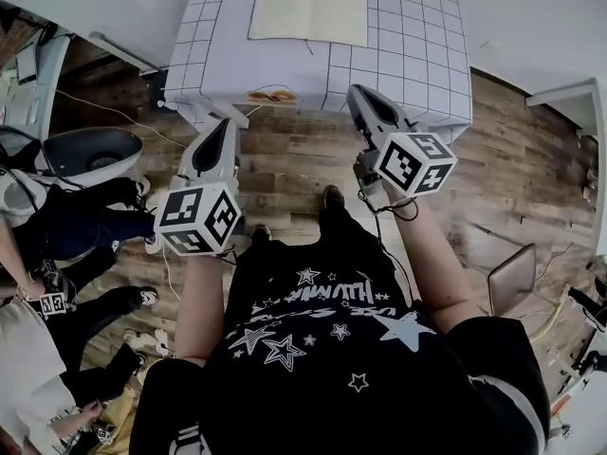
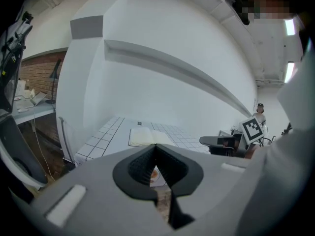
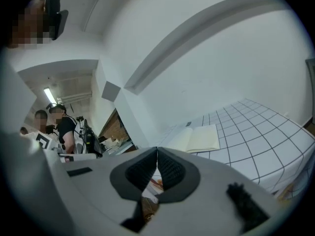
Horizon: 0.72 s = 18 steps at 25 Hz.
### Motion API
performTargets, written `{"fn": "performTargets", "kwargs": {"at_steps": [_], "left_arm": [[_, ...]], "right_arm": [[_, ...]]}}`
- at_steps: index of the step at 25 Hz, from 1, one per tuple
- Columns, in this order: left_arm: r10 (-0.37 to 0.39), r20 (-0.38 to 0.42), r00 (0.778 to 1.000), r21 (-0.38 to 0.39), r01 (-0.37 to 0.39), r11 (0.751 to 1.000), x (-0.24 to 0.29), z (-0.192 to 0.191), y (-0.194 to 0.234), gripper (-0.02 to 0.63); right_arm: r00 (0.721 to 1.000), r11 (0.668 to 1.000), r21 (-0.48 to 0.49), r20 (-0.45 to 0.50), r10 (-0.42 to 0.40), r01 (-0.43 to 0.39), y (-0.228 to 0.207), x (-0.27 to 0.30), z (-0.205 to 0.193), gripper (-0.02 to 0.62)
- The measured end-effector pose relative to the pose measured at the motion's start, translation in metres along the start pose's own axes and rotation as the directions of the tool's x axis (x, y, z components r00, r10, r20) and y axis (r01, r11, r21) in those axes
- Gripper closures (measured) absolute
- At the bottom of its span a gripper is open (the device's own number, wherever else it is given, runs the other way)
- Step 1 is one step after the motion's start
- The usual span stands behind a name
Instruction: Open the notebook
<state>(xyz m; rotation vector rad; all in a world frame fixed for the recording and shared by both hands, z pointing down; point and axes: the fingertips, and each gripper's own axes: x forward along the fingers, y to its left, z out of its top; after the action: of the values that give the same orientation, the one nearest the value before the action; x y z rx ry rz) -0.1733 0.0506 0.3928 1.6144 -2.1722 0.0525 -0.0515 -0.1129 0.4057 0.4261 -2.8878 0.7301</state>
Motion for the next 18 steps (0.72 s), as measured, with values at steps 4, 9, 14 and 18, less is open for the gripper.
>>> {"fn": "performTargets", "kwargs": {"at_steps": [4, 9, 14, 18], "left_arm": [[-0.050, 0.020, 0.999, 0.016, 0.050, 0.999, -0.021, 0.007, 0.020, 0.597], [-0.110, 0.022, 0.994, 0.008, 0.110, 0.994, -0.045, -0.002, 0.041, 0.597], [-0.173, 0.043, 0.984, 0.013, 0.172, 0.985, -0.061, -0.004, 0.050, 0.597], [-0.234, 0.064, 0.970, 0.041, 0.231, 0.972, -0.072, 0.000, 0.050, 0.597]], "right_arm": [[1.000, 0.998, -0.060, -0.007, -0.030, 0.030, 0.038, 0.005, -0.011, 0.580], [0.999, 0.992, -0.112, -0.010, -0.053, 0.052, 0.084, 0.005, -0.025, 0.580], [0.995, 0.982, -0.161, -0.007, -0.098, 0.095, 0.112, -0.004, -0.034, 0.580], [0.990, 0.973, -0.185, 0.019, -0.137, 0.138, 0.131, -0.018, -0.037, 0.580]]}}
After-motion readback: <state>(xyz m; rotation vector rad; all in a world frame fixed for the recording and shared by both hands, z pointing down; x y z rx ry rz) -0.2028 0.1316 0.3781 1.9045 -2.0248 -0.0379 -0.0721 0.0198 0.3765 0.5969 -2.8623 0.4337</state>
